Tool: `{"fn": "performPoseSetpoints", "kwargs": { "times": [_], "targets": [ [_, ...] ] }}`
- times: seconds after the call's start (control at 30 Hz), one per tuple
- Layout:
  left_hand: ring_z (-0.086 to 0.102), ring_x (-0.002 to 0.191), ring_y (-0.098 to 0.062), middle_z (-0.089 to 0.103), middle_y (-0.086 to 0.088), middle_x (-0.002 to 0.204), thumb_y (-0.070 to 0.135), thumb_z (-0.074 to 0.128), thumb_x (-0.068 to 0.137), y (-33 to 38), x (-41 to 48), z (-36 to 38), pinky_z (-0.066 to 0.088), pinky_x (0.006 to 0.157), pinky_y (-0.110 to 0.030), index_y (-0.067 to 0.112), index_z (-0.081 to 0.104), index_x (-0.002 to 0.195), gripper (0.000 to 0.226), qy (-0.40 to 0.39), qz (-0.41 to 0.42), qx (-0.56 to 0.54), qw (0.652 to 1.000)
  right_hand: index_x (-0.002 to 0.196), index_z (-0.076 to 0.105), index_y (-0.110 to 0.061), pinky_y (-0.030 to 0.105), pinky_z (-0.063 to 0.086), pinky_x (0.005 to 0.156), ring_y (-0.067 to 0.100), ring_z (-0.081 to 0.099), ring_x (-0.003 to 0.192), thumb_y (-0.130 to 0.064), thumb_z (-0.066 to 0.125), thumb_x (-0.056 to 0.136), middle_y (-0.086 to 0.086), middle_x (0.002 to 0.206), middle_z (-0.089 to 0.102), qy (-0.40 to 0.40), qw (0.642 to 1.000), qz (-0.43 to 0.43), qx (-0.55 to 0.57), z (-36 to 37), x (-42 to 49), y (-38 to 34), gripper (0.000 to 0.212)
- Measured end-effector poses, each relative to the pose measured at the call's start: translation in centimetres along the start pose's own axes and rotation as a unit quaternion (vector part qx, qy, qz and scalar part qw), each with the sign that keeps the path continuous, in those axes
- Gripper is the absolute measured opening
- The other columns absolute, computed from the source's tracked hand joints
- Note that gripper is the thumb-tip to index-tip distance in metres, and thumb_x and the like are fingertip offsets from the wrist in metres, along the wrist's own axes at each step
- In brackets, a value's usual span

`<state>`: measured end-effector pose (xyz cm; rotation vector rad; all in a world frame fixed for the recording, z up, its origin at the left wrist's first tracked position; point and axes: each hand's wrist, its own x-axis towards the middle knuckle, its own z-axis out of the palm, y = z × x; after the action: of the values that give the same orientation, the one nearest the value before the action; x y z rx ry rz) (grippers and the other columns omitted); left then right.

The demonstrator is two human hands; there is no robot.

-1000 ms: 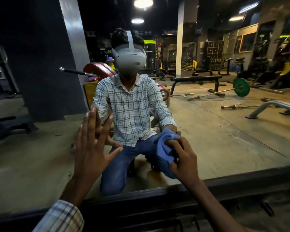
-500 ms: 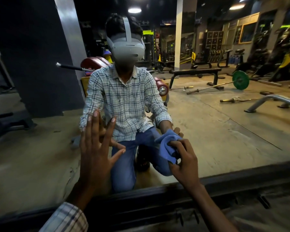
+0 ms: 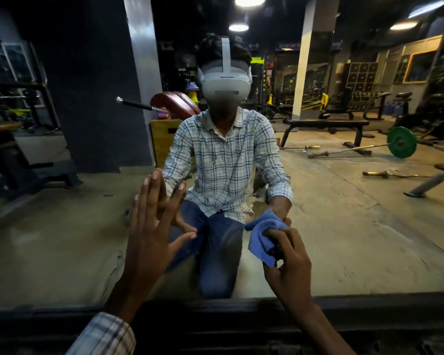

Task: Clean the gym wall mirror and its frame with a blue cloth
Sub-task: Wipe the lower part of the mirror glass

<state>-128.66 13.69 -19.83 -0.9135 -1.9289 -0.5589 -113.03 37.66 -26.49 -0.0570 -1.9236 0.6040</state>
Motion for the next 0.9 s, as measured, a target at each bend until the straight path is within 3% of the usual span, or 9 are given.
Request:
{"fn": "performPoseSetpoints", "kwargs": {
  "times": [0.1,0.23,0.43,0.5,0.57,0.63,0.7,0.8,0.9],
  "targets": [
    [0.001,0.161,-0.031,-0.005,-0.008,0.174,0.05,0.085,0.074,0.4,-0.1,-0.6,0.018,0.123,-0.058,0.02,0.033,0.162,0.106,-0.013,-0.015,0.003,1.0,0.112,0.065,-0.015,0.039,0.051,0.06,0.018,0.058,0.087,0.006,0.073,0.067,-0.004,0.111,0.054,-0.014,1.0,0.004,0.003,-0.1,0.4,0.4,0.05],
    [-0.005,0.161,-0.026,-0.007,-0.008,0.174,0.049,0.088,0.072,0.1,0.1,-1.3,0.017,0.123,-0.053,0.022,0.03,0.163,0.111,-0.029,-0.012,0.006,0.999,0.108,0.065,-0.011,0.023,0.042,0.067,0.01,0.055,0.084,0.005,0.069,0.073,-0.004,0.105,0.055,0.003,0.999,-0.002,0.042,-0.7,2.5,-1.7,0.038],
    [0.004,0.161,-0.029,0.003,-0.01,0.174,0.043,0.092,0.071,-1.6,-0.2,-2.0,0.025,0.123,-0.053,0.026,0.027,0.163,0.114,-0.034,0.036,-0.003,0.999,0.112,0.064,-0.004,0.024,0.043,0.08,0.017,0.054,0.096,-0.003,0.069,0.084,0.011,0.104,0.06,0.214,0.976,-0.015,0.021,-2.0,12.3,-5.5,0.029],
    [0.006,0.161,-0.03,0.006,-0.011,0.174,0.043,0.091,0.071,-2.3,-0.4,-2.3,0.024,0.124,-0.049,0.026,0.027,0.163,0.113,-0.038,0.046,0.003,0.998,0.117,0.064,-0.006,0.034,0.048,0.078,0.025,0.058,0.095,-0.003,0.07,0.083,0.014,0.109,0.061,0.15,0.988,-0.034,0.011,1.1,9.9,-5.8,0.035],
    [0.005,0.161,-0.03,0.005,-0.011,0.174,0.046,0.09,0.072,-2.9,-0.6,-2.5,0.023,0.124,-0.049,0.026,0.027,0.163,0.111,-0.043,0.049,0.015,0.998,0.125,0.063,-0.014,0.04,0.051,0.083,0.034,0.064,0.098,-0.011,0.066,0.084,0.013,0.12,0.063,-0.024,0.994,-0.103,-0.005,4.5,5.1,-5.0,0.042],
    [0.005,0.161,-0.03,0.004,-0.011,0.174,0.048,0.087,0.074,-3.4,-0.9,-2.8,0.026,0.123,-0.053,0.025,0.029,0.163,0.108,-0.044,0.052,0.024,0.997,0.125,0.067,-0.017,0.034,0.051,0.078,0.029,0.064,0.101,-0.023,0.06,0.08,0.006,0.121,0.061,-0.172,0.967,-0.183,-0.052,6.2,1.2,-4.5,0.045],
    [0.006,0.161,-0.031,0.004,-0.012,0.174,0.049,0.086,0.074,-4.0,-1.1,-3.1,0.03,0.12,-0.056,0.024,0.033,0.162,0.106,-0.04,0.048,0.021,0.998,0.121,0.069,-0.018,0.034,0.051,0.069,0.024,0.06,0.1,-0.027,0.059,0.078,0.001,0.12,0.057,-0.209,0.952,-0.215,-0.07,5.8,1.5,-4.6,0.045],
    [0.004,0.161,-0.03,0.003,-0.012,0.174,0.052,0.085,0.073,-4.8,-1.8,-3.1,0.027,0.12,-0.055,0.025,0.034,0.161,0.105,-0.048,0.013,0.02,0.999,0.121,0.067,-0.017,0.036,0.056,0.072,0.024,0.062,0.102,-0.013,0.066,0.079,0.005,0.126,0.059,-0.058,0.986,-0.147,-0.053,4.0,6.6,-6.7,0.043],
    [0.001,0.161,-0.028,0.0,-0.011,0.174,0.056,0.082,0.078,-5.3,-2.6,-3.2,0.023,0.122,-0.053,0.024,0.032,0.162,0.103,-0.052,-0.012,0.016,0.998,0.112,0.07,-0.01,0.025,0.048,0.07,0.011,0.056,0.09,-0.003,0.079,0.08,0.007,0.107,0.06,0.133,0.989,-0.059,0.002,2.6,11.9,-9.1,0.034]
  ]
}}
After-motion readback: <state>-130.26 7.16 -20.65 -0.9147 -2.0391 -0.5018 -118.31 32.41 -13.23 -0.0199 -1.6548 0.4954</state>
